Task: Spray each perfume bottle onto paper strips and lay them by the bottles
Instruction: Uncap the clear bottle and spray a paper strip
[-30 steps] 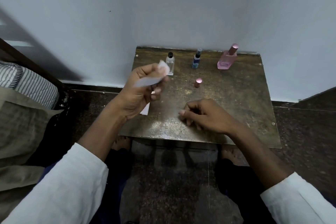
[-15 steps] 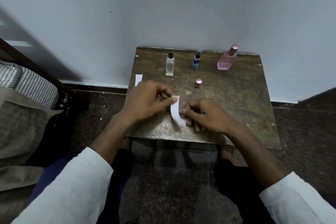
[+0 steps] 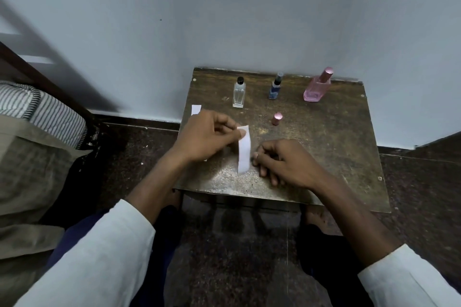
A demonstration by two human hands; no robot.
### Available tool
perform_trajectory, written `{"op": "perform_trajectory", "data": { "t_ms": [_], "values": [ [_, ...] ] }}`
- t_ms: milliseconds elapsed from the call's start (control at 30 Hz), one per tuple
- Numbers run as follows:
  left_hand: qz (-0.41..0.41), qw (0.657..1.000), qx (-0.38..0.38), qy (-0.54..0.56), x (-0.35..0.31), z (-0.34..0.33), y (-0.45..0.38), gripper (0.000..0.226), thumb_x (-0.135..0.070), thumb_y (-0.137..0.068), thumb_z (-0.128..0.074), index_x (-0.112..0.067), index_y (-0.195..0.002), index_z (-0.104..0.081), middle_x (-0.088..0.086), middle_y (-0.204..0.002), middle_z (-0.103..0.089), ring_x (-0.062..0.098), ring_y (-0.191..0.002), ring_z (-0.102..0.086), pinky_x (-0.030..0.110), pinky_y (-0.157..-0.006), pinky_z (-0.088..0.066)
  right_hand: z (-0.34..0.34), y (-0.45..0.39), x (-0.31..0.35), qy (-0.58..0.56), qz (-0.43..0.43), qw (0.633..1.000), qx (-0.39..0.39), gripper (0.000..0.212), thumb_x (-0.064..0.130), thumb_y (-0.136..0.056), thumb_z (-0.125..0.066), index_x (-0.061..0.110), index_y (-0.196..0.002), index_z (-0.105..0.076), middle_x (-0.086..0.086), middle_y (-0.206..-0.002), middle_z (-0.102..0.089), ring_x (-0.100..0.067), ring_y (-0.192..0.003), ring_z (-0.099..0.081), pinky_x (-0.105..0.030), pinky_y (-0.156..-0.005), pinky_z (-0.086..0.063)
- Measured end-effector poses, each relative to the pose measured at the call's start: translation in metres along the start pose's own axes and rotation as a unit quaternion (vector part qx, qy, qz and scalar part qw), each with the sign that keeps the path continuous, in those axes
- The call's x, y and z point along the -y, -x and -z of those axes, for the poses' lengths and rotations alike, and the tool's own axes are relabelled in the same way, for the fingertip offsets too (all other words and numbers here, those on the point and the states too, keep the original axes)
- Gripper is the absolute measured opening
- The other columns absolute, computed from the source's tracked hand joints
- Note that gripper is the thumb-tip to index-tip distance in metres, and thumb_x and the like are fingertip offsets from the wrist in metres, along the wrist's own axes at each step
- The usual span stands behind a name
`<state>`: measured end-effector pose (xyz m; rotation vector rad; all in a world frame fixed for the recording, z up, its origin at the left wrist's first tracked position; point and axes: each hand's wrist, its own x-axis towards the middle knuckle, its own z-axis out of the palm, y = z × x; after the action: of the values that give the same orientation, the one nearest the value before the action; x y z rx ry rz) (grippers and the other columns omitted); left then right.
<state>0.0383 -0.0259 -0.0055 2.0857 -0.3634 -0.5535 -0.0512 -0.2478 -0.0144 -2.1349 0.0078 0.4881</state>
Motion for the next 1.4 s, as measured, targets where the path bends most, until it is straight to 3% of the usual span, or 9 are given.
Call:
{"op": "perform_trajectory", "data": {
  "t_ms": [133, 200, 333, 533, 700, 900, 1067, 1267, 1400],
  "values": [
    [-0.036, 0.938, 0.115, 0.324, -0.020, 0.006, 0.007, 0.015, -0.023, -0.096, -0.077, -0.012, -0.086, -0.076, 0.001, -0.063, -0.042, 0.004, -0.050, -0.035, 0.018, -0.049, -0.025, 0.000, 0.000, 0.000, 0.004, 0.005, 1.000, 0.001, 0.024, 0.017, -0.108, -0.058, 0.014, -0.087, -0.070, -0.003, -0.071, -0.077, -0.016, -0.047, -0.068, -0.018, -0.047, -0.047],
    [-0.028, 0.934, 0.138, 0.329, -0.021, 0.008, 0.007, 0.015, -0.025, -0.095, -0.077, -0.014, -0.086, -0.075, -0.002, -0.062, -0.045, 0.003, -0.047, -0.036, 0.018, -0.048, -0.025, 0.000, 0.000, 0.000, 0.004, 0.007, 1.000, -0.001, 0.025, 0.020, -0.109, -0.058, 0.013, -0.088, -0.070, -0.002, -0.070, -0.077, -0.015, -0.046, -0.068, -0.019, -0.046, -0.048],
    [-0.006, 0.998, 0.051, -0.036, -0.009, 0.002, 0.002, 0.012, -0.032, -0.092, -0.084, -0.021, -0.088, -0.081, -0.008, -0.075, -0.079, 0.010, -0.068, -0.074, 0.038, -0.077, -0.065, -0.001, -0.002, -0.001, 0.014, 0.006, 1.000, -0.004, 0.025, 0.021, -0.109, -0.058, 0.013, -0.090, -0.071, -0.001, -0.070, -0.077, -0.015, -0.046, -0.068, -0.018, -0.045, -0.047],
    [-0.069, 0.929, 0.191, 0.308, -0.024, 0.007, 0.009, 0.021, -0.035, -0.089, -0.086, -0.015, -0.089, -0.079, 0.021, -0.063, -0.048, 0.010, -0.050, -0.032, 0.017, -0.048, -0.030, -0.001, -0.001, 0.000, 0.008, 0.002, 1.000, -0.005, 0.026, 0.020, -0.109, -0.059, 0.014, -0.085, -0.069, 0.003, -0.065, -0.074, -0.015, -0.045, -0.067, -0.022, -0.045, -0.049],
    [-0.059, 0.990, 0.082, -0.098, -0.003, -0.001, -0.002, 0.012, -0.034, -0.091, -0.086, -0.028, -0.084, -0.078, -0.017, -0.071, -0.076, -0.003, -0.062, -0.068, 0.026, -0.070, -0.051, -0.003, -0.001, -0.001, 0.012, 0.000, 1.000, -0.008, 0.023, 0.018, -0.109, -0.057, 0.012, -0.090, -0.070, 0.001, -0.067, -0.075, -0.014, -0.044, -0.066, -0.020, -0.043, -0.046],
    [-0.079, 0.921, 0.158, 0.346, -0.018, 0.008, 0.006, 0.017, -0.036, -0.087, -0.086, -0.020, -0.087, -0.079, -0.003, -0.062, -0.053, 0.005, -0.049, -0.043, 0.027, -0.051, -0.029, -0.003, -0.002, 0.000, -0.003, 0.000, 1.000, -0.011, 0.025, 0.020, -0.109, -0.057, 0.012, -0.089, -0.069, -0.003, -0.068, -0.076, -0.015, -0.043, -0.065, -0.022, -0.041, -0.046],
    [-0.064, 0.989, 0.032, -0.127, 0.003, -0.001, -0.004, 0.011, -0.039, -0.091, -0.085, -0.029, -0.092, -0.083, -0.017, -0.077, -0.078, -0.007, -0.065, -0.068, 0.020, -0.064, -0.052, -0.003, -0.003, -0.002, -0.004, -0.003, 1.000, -0.014, 0.024, 0.021, -0.110, -0.058, 0.012, -0.090, -0.069, -0.003, -0.068, -0.076, -0.014, -0.042, -0.064, -0.020, -0.041, -0.045],
    [-0.077, 0.988, -0.031, -0.133, 0.010, -0.002, -0.007, 0.012, -0.042, -0.095, -0.080, -0.031, -0.097, -0.084, -0.020, -0.080, -0.077, -0.012, -0.059, -0.061, 0.018, -0.060, -0.044, -0.001, -0.002, 0.003, -0.003, 0.009, 1.000, -0.021, 0.023, 0.018, -0.110, -0.057, 0.010, -0.091, -0.068, -0.003, -0.069, -0.076, -0.015, -0.042, -0.066, -0.021, -0.039, -0.046],
    [-0.077, 0.984, -0.050, -0.154, 0.011, -0.004, -0.007, 0.012, -0.043, -0.096, -0.078, -0.035, -0.102, -0.084, -0.026, -0.079, -0.072, -0.018, -0.063, -0.059, 0.021, -0.063, -0.045, -0.006, -0.005, 0.009, -0.007, 0.040, 0.983, -0.181, 0.020, 0.021, -0.108, -0.061, 0.014, -0.090, -0.068, -0.002, -0.065, -0.074, -0.013, -0.041, -0.067, -0.018, -0.042, -0.046]
  ]
}}
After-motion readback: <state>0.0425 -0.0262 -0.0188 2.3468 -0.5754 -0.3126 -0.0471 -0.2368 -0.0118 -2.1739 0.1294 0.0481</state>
